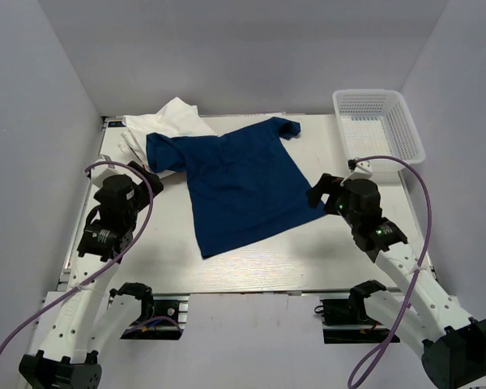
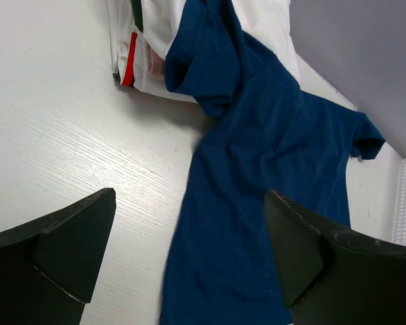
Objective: Fold and stack the t-shirts
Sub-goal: Flatten out the tshirt
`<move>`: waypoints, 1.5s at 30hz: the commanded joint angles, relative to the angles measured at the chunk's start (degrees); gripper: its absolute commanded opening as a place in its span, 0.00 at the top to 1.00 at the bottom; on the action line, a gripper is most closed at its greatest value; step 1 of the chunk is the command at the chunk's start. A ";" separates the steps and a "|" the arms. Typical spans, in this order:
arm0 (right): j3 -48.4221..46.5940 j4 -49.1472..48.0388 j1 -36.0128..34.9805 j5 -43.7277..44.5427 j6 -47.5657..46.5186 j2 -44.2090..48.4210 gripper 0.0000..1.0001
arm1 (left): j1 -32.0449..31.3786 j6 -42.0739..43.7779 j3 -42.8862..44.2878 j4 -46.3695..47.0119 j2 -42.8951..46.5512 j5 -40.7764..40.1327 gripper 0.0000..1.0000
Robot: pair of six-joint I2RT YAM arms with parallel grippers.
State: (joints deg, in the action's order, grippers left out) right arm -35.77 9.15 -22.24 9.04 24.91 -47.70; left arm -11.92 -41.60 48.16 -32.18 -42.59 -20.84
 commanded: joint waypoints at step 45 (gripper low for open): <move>-2.22 6.66 -14.24 -3.33 9.79 -42.14 0.10 | 0.41 3.28 8.61 1.33 -17.61 -1.39 0.00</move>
State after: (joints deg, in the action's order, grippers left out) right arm -46.02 0.38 -37.36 3.20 26.63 -92.31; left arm -11.75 -39.22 53.34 -30.98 -59.02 -20.29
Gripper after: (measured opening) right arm 0.903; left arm 0.997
